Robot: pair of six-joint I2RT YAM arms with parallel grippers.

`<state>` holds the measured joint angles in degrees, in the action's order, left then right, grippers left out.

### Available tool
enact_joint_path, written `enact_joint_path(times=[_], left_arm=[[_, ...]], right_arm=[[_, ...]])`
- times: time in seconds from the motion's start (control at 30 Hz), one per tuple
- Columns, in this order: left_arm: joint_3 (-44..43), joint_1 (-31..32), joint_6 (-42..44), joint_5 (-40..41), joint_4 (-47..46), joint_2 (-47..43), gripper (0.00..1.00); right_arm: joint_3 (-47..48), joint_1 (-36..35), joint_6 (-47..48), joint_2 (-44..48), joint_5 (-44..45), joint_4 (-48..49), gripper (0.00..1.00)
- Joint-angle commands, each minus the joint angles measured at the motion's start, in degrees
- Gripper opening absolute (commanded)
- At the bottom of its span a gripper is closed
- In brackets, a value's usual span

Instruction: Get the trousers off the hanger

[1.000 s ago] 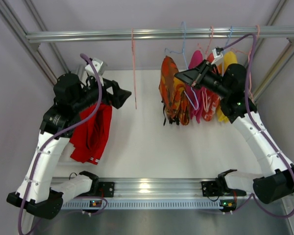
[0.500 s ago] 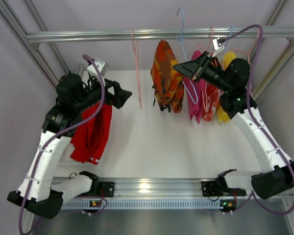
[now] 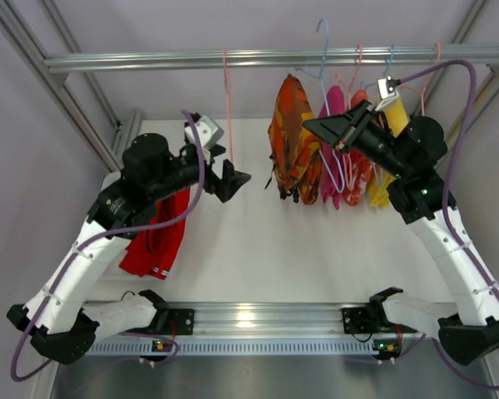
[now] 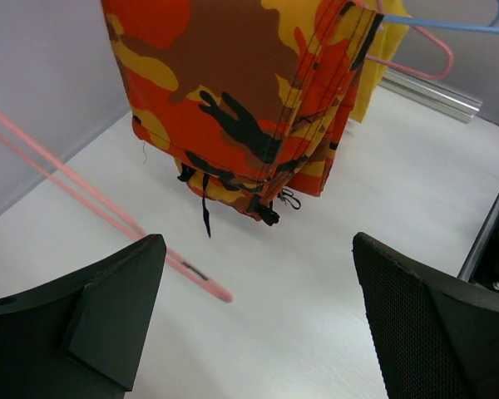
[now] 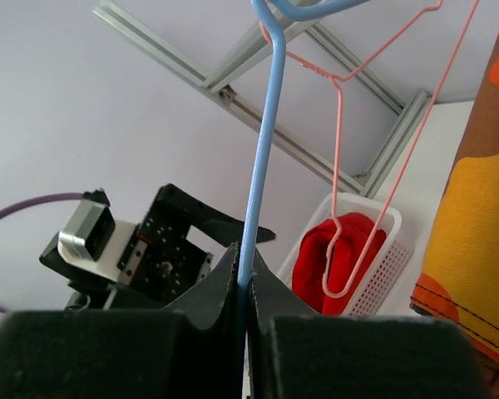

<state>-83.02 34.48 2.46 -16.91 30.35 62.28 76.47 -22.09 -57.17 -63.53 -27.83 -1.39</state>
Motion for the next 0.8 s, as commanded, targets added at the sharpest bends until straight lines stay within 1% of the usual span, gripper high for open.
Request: enact_joint_path(times=[0.0, 0.07, 0.1, 0.13, 0.2, 0.23, 0.3, 0.33, 0.4, 0.43, 0.47, 0.57, 0.7, 0.77], left_arm=[[0.3, 8.8, 5.0, 10.6, -4.7, 1.5, 0.99], [2.0, 12.1, 6.1, 15.2, -6.5, 2.5, 0.99], [2.9, 13.6, 6.7, 19.5, -9.4, 2.5, 0.99], [4.0, 16.6, 7.3, 20.8, -11.2, 2.2, 0.99], [6.9, 19.7, 9.5, 23.1, -17.0, 2.1, 0.99], [7.6, 23.0, 10.1, 26.8, -18.6, 2.5, 0.99], [8.3, 25.8, 11.2, 31.3, -21.1, 3.6, 0.99], [9.3, 27.6, 11.2, 34.6, -24.1, 4.6, 0.99], [10.9, 28.2, 10.0, 36.0, -28.1, 4.9, 0.99], [13.2, 28.9, 9.8, 36.3, -30.2, 4.8, 0.99], [14.4, 29.2, 9.8, 36.4, -36.0, 4.8, 0.99], [17.3, 29.4, 8.7, 36.3, -42.6, 5.8, 0.99], [18.0, 29.5, 7.3, 37.5, -45.7, 9.2, 0.99], [19.6, 29.5, 7.8, 36.9, -49.0, 9.8, 0.99]], right_arm=[[2.1, -1.7, 3.1, 6.2, 5.9, 6.5, 0.0], [2.4, -1.9, 2.9, 6.7, 6.9, 5.1, 0.0], [2.5, -2.2, 2.5, 6.9, 8.0, 3.8, 0.0], [2.4, -2.3, 2.1, 6.9, 8.4, 3.2, 0.0], [2.3, -2.8, 1.0, 7.1, 10.3, 1.6, 0.0], [2.3, -2.9, 0.7, 7.2, 10.8, 1.5, 0.0], [2.3, -3.2, -0.1, 7.2, 12.5, -0.1, 0.0], [2.5, -3.4, -0.4, 7.3, 12.9, -0.6, 0.0], [2.9, -3.8, -1.4, 6.8, 13.4, -1.1, 0.0], [3.2, -4.0, -1.5, 6.6, 13.4, -0.9, 0.0], [3.5, -4.1, -1.5, 6.1, 13.5, -0.8, 0.0], [4.5, -5.1, -1.6, 5.4, 13.7, -0.3, 0.0], [5.4, -5.7, -1.5, 4.9, 13.7, -0.2, 0.0], [5.8, -5.9, -1.5, 4.8, 13.9, -0.5, 0.0]])
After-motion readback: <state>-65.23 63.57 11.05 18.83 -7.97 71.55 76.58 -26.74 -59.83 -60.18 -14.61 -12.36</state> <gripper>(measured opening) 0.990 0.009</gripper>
